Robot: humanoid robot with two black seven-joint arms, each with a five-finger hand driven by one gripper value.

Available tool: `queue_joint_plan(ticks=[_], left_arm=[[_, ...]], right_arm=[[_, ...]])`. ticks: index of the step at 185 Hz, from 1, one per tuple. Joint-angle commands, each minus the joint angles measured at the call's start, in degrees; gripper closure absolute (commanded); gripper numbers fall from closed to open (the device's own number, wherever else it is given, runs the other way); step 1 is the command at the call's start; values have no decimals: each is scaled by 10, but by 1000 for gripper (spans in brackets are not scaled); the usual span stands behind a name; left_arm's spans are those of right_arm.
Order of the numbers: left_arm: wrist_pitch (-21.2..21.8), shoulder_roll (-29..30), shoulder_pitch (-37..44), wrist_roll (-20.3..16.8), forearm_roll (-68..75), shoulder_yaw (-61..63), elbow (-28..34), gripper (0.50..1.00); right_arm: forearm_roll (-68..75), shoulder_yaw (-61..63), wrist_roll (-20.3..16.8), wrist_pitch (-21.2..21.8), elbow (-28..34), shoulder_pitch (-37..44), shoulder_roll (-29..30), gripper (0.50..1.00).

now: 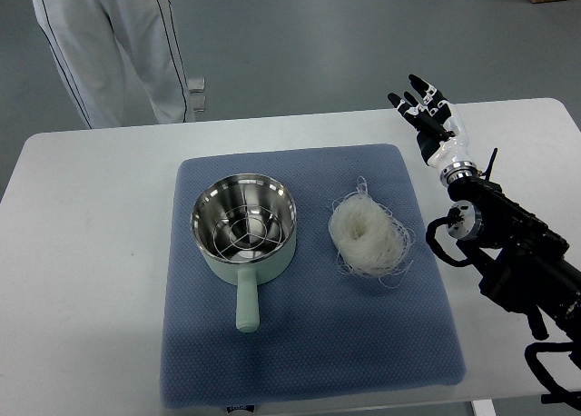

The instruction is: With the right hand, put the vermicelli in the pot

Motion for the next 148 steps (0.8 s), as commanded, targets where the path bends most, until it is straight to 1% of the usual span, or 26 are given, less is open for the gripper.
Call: queue_joint_plan(ticks=[1, 63, 97, 109, 126, 148], left_arm=[[0, 0, 0, 0, 0, 0, 0, 500], [0, 0, -4, 0, 0, 0, 0, 500], [0, 0, -4, 0, 0, 0, 0, 500], [0, 0, -4, 0, 0, 0, 0, 500], [0, 0, -4, 0, 0, 0, 0, 500], [0, 0, -4, 0, 0, 0, 0, 500]], right_arm=[[0, 0, 0, 0, 0, 2, 0, 576], [-10, -13, 0, -1, 19, -5, -13, 576], [-64, -38, 0, 1, 29, 7, -43, 576], [-101, -55, 0, 4, 49, 12, -62, 576], [-150, -80, -1, 11, 59, 15, -94, 576], [-199, -109, -3, 27, 83, 32, -140, 576]])
